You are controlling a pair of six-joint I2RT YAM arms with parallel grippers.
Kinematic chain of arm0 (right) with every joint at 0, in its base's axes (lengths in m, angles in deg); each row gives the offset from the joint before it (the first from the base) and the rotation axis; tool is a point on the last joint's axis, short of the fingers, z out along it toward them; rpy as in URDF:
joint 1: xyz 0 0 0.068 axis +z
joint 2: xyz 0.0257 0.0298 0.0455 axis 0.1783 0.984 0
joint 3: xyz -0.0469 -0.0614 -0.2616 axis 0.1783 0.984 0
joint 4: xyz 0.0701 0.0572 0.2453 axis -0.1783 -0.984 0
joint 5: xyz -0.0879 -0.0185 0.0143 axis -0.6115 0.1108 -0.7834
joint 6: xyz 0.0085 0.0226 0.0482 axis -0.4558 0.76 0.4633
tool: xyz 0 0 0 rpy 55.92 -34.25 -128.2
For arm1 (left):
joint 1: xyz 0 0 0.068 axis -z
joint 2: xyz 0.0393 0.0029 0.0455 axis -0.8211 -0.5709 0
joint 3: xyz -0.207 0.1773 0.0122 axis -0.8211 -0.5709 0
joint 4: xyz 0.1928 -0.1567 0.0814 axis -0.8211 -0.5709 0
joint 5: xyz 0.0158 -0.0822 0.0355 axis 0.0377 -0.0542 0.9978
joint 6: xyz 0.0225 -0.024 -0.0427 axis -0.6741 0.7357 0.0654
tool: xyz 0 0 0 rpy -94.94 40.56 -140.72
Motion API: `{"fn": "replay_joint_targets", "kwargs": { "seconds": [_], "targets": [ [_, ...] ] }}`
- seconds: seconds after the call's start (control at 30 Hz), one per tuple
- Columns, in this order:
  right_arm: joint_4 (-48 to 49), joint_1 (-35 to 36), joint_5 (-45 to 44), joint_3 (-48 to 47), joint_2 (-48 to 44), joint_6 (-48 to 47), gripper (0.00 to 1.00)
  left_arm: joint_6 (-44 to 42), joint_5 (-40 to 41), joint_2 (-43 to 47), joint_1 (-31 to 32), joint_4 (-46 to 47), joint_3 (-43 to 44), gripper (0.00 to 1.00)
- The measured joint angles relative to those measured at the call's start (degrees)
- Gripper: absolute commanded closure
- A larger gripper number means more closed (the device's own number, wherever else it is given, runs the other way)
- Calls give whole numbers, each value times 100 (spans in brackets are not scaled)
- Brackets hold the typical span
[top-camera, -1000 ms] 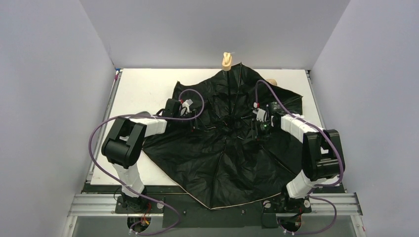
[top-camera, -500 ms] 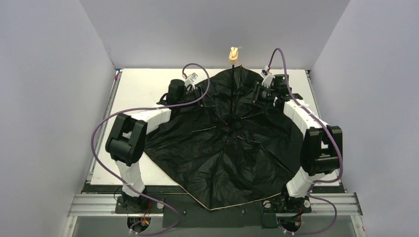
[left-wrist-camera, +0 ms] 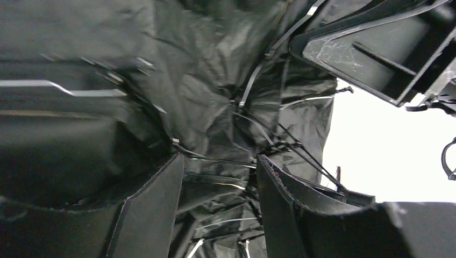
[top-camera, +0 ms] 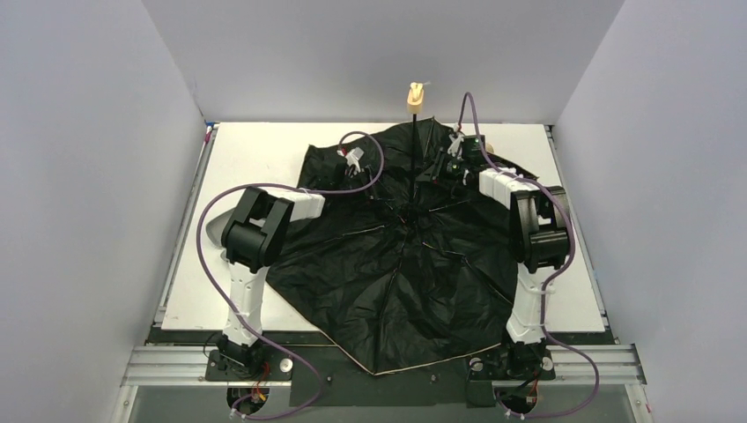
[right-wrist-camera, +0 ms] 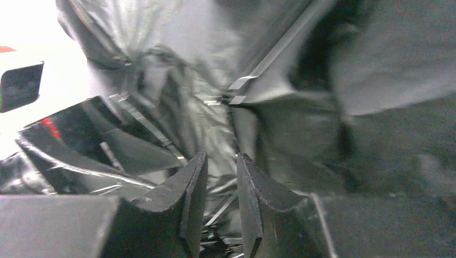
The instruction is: Open the umbrella
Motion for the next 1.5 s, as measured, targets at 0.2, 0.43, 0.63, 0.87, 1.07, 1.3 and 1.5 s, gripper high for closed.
{"fn": "replay_joint_targets", "kwargs": {
  "seconds": [0.2,0.43,0.63,0.87,1.07,1.3,1.5],
  "targets": [
    [-310,-254,-446,96,459,-175,77,293,66,-280,-249,-50,-48,51],
    [-402,-435,-577,234,428,-365,74,413,46,-284,-407,-46,-59,47],
    [-831,-433,-553,232,74,-682,65,166,-15,-151,-417,-164,-52,29],
    [-977,-433,-396,234,-1635,-1152,42,-846,232,994,-472,-728,-138,3],
    [-855,-433,-264,337,-3281,-1766,27,-1875,597,2833,-605,-726,-501,3],
    [-931,-398,-28,463,-4144,-2658,13,-3023,706,4227,-710,-269,-1182,3],
    [-715,-262,168,870,-4631,-2844,6,-3731,352,4354,-710,-289,-1244,3]
  ]
}}
